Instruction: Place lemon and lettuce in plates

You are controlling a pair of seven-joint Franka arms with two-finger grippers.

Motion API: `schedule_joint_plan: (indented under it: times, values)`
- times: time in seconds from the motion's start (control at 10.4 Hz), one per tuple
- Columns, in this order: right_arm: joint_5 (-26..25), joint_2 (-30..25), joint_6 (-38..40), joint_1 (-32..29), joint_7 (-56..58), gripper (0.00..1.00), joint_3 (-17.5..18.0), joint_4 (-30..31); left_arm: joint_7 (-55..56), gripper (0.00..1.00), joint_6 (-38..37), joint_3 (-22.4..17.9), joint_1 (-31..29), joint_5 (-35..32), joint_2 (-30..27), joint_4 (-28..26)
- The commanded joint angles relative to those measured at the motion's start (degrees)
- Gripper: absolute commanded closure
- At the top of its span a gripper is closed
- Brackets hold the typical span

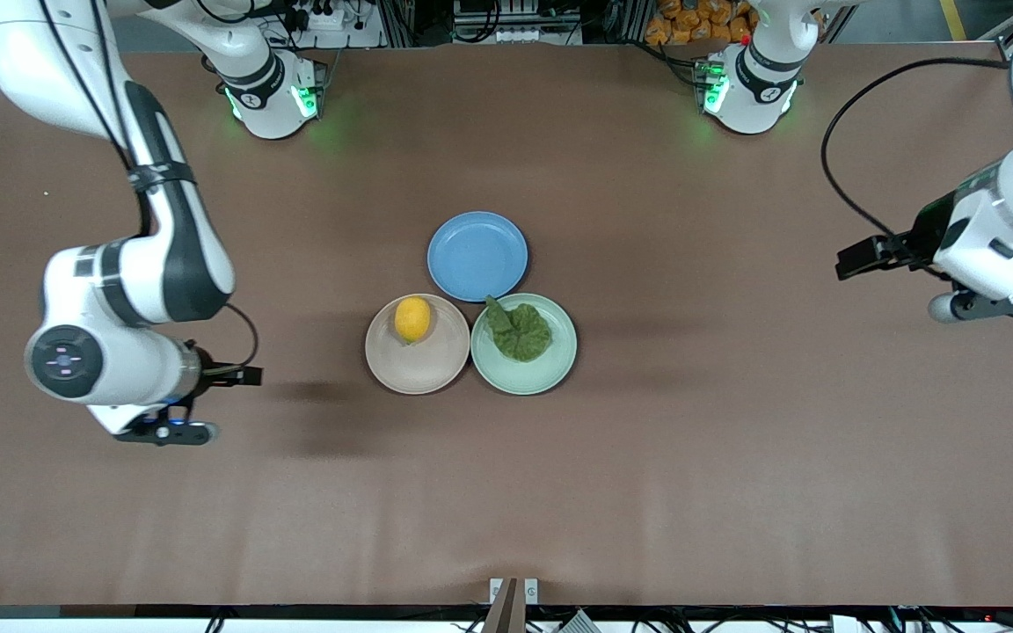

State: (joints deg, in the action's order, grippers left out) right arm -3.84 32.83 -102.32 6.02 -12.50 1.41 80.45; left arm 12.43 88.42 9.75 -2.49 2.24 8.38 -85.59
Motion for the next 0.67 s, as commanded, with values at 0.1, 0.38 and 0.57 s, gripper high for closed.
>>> schedule_joint_plan:
  times: [0.1,0.38,0.57]
  values:
    - [-2.0,-4.3,0.4,-3.7,0.4,0.00,0.9,0.5,-13.1,0.00,4.7,-4.7,2.9,1.9,-11.9,-9.7]
    - [-2.0,-8.3,2.6,-5.1,0.4,0.00,0.9,0.8,-13.0,0.00,4.3,-4.7,2.4,1.6,-15.0,-9.2]
    - [-2.0,-11.1,5.2,-5.1,0.3,0.00,0.9,0.8,-12.6,0.00,2.1,-4.3,2.4,1.8,-14.8,-7.2]
